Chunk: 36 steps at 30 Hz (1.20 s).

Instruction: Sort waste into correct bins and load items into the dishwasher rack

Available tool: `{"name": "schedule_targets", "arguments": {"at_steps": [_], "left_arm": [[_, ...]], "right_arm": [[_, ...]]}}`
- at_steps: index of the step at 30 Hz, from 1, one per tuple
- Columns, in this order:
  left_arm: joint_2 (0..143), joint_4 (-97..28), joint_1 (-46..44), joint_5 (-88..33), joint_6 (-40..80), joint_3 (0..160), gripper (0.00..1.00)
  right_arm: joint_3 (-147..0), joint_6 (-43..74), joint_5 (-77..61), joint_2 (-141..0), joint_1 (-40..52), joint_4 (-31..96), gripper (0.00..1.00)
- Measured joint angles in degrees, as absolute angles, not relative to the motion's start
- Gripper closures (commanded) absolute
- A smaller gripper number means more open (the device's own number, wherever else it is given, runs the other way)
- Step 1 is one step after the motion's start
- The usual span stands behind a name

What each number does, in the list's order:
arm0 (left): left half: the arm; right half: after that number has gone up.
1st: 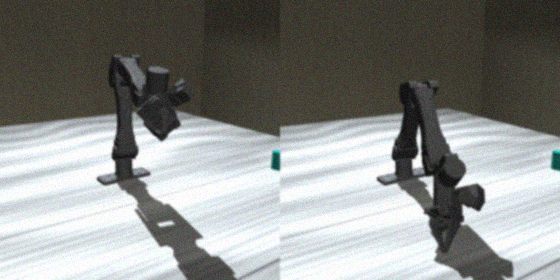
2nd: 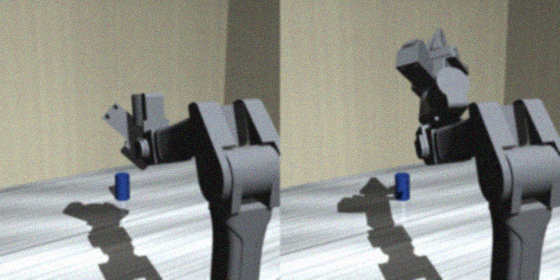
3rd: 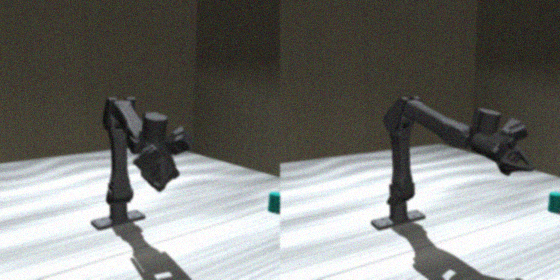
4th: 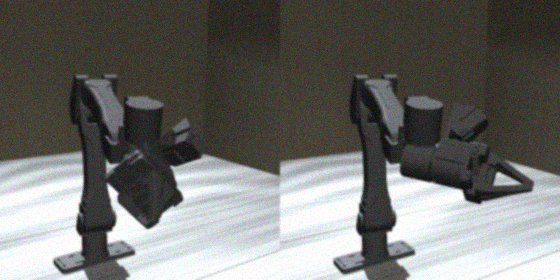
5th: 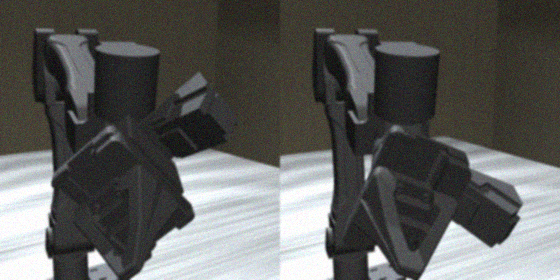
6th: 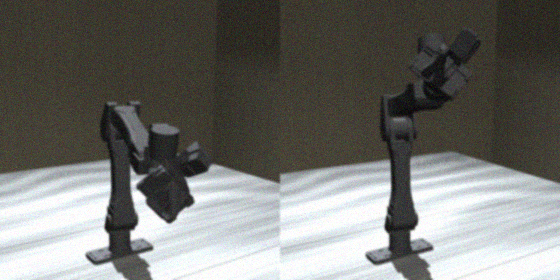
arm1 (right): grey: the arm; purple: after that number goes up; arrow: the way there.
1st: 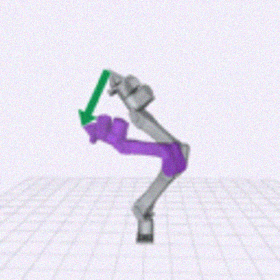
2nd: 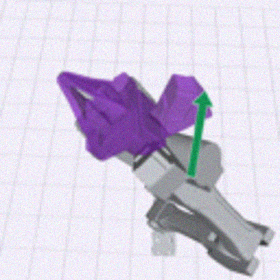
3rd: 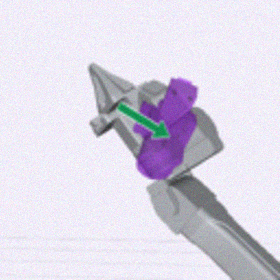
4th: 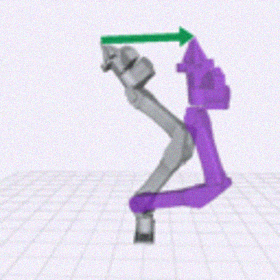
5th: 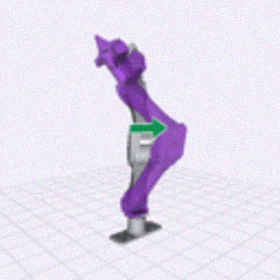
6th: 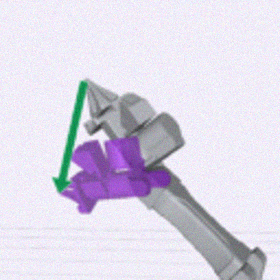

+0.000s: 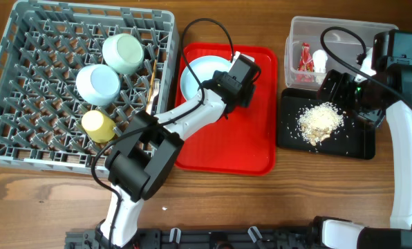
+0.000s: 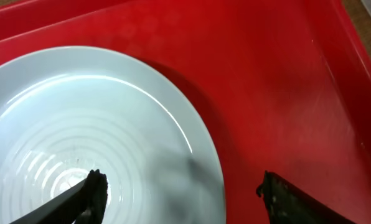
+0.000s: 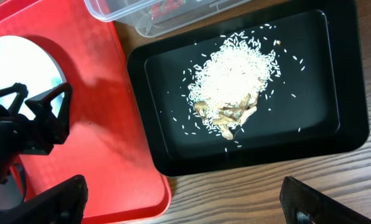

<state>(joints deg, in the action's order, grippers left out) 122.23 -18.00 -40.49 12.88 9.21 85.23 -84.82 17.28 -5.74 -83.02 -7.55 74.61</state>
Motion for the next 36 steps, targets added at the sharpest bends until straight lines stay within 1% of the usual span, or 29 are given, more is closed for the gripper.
{"name": "schedule_targets", "arguments": {"at_steps": [1, 3, 4, 5, 6, 7, 8, 10, 17, 26, 36], "left_arm": [[122.37, -18.83, -40.49, 13.21, 9.15, 85.23, 0.31], [123.42, -21.15, -40.49, 13.69, 9.32, 85.23, 0.41], [124.05, -22.02, -40.49, 13.72, 9.17, 85.23, 0.44], [124.55, -22.59, -40.56, 13.67, 9.34, 85.36, 0.55], [124.55, -23.14, -40.93, 13.89, 9.56, 85.49, 0.63], [124.55, -23.49, -41.17, 13.82, 9.54, 85.54, 0.69], [124.55, -24.03, -41.74, 13.98, 9.63, 85.60, 0.81], [124.55, -25.08, -42.63, 14.46, 9.63, 85.73, 0.96], [124.55, -25.82, -44.27, 16.69, 7.79, 85.91, 0.96], [124.51, -28.10, -48.93, 26.26, -7.53, 86.00, 0.96], [121.47, -28.18, -49.56, 30.89, -10.09, 86.00, 0.96]], "right_arm": [[-84.82, 17.28, -5.74, -83.02, -7.55, 74.59, 0.00], [-84.82, 17.28, -5.74, -83.02, -7.55, 74.59, 0.00], [-84.82, 17.28, -5.74, -83.02, -7.55, 74.59, 0.00], [-84.82, 17.28, -5.74, -83.02, -7.55, 74.63, 0.00], [-84.82, 17.28, -5.74, -83.02, -7.55, 74.63, 0.00], [-84.82, 17.28, -5.74, -83.02, -7.55, 74.59, 0.00], [-84.82, 17.28, -5.74, -83.02, -7.55, 74.59, 0.00], [-84.82, 17.28, -5.74, -83.02, -7.55, 74.59, 0.00], [-84.82, 17.28, -5.74, -83.02, -7.55, 74.59, 0.00], [-84.82, 17.28, -5.74, -83.02, -7.55, 74.59, 0.00], [-84.82, 17.28, -5.74, -83.02, -7.55, 74.59, 0.00]]}}
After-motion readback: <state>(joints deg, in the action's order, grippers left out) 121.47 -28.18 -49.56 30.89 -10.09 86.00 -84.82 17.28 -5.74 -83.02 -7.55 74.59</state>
